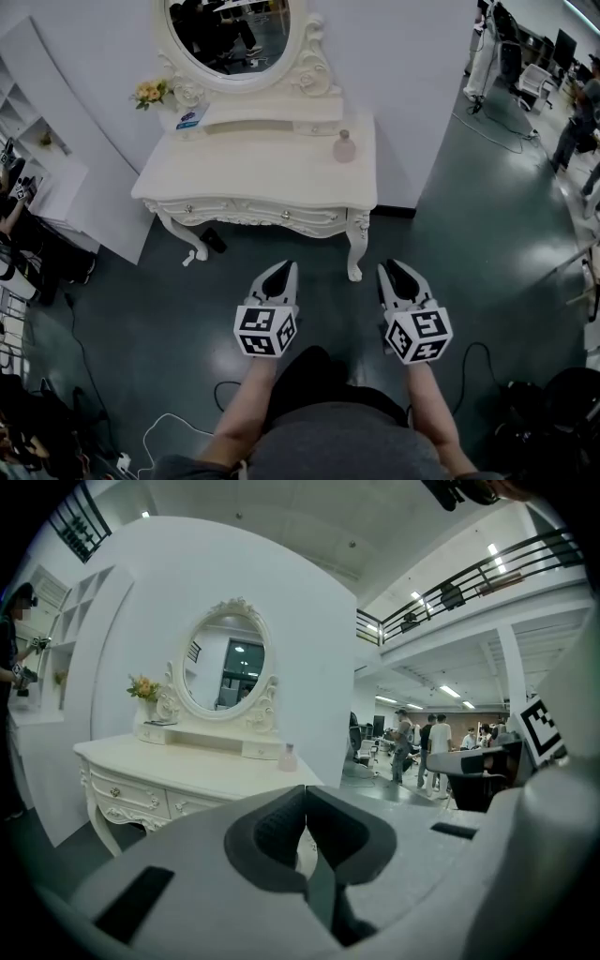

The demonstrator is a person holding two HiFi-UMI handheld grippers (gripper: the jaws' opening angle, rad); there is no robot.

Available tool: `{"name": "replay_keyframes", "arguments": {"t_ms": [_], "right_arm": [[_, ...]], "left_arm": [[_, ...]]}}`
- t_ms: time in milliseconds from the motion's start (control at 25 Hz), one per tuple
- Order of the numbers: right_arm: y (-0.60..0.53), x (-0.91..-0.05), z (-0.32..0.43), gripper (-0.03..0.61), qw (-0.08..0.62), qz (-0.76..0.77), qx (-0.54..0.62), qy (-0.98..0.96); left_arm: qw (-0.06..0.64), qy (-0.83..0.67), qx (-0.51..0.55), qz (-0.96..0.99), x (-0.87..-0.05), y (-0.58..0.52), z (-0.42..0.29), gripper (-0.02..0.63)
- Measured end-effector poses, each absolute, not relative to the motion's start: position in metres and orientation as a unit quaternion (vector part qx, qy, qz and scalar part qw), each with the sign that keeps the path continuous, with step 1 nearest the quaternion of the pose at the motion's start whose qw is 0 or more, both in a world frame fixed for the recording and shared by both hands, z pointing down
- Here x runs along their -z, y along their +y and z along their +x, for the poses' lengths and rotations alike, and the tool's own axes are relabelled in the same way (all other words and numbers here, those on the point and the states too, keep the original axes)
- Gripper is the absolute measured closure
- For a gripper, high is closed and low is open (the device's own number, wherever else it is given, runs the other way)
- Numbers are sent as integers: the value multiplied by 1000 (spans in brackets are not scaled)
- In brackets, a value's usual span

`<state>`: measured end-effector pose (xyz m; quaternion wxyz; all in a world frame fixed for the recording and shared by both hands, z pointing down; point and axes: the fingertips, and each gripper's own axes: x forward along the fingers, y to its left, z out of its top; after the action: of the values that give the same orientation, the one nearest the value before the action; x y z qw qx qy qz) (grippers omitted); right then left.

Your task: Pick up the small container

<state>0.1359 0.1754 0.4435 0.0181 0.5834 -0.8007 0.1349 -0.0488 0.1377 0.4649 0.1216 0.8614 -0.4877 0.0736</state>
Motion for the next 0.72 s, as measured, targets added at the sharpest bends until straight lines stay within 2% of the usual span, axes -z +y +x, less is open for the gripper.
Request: {"name": "replay_keyframes", "arguments": {"t_ms": [480,720], "right_arm": [[148,-449,136,425,14,579,-149,-802],[115,-452,134,403,18,577,-156,-802]], "left_arm": [[126,-494,-82,856,-472,114,-55,607],[134,-496,-79,855,-477,80,-58,607]]}}
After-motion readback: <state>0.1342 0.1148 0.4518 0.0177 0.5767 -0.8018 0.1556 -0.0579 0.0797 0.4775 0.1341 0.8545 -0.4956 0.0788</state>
